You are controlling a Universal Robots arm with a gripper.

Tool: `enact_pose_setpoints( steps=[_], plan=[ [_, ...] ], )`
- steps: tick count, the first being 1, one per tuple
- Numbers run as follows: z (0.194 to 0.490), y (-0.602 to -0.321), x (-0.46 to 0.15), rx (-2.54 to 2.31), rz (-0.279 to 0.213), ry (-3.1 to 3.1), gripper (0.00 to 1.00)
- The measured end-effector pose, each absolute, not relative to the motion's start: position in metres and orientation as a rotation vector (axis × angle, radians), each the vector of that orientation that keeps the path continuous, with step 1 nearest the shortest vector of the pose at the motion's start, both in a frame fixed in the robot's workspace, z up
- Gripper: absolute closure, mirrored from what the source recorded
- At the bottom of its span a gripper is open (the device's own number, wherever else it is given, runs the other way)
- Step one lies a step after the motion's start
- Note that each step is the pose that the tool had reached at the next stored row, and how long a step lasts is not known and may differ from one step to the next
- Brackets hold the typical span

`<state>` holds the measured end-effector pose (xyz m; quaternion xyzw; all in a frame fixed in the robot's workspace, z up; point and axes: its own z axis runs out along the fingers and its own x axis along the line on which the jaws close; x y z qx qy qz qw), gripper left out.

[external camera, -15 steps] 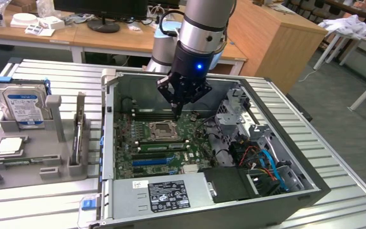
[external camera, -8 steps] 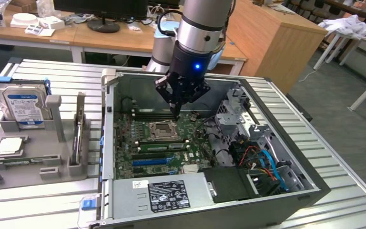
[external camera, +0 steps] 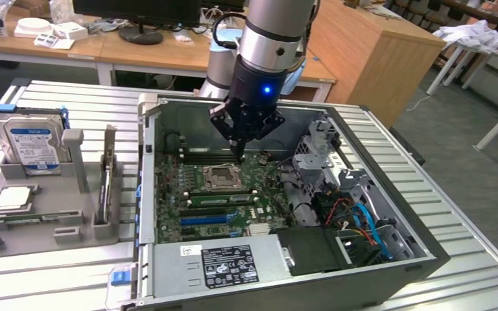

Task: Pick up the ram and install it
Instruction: 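Press down the ram until it locks into place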

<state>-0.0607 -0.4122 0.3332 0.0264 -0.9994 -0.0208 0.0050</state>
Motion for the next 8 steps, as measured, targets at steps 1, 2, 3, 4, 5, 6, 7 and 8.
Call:
enact_pose_setpoints(
  steps=[1,2,3,4,5,6,7,8],
  plan=[
    [0.3337,-0.4122,-0.0607,0.083,-0.065,-3.130,0.89],
    [0.3340,-0.4122,-0.0607,0.083,-0.065,-3.130,0.89],
    [0.3342,-0.4121,-0.0607,0.083,-0.065,-3.130,0.89],
    [0.3343,-0.4121,-0.0606,0.083,-0.066,-3.130,0.89],
    [0.3345,-0.4122,-0.0607,0.083,-0.065,-3.130,0.89],
    [0.3345,-0.4121,-0.0607,0.083,-0.065,-3.130,0.89],
    [0.3345,-0.4121,-0.0607,0.083,-0.065,-3.130,0.89],
    [0.3345,-0.4121,-0.0607,0.083,-0.065,-3.130,0.89]
  ],
)
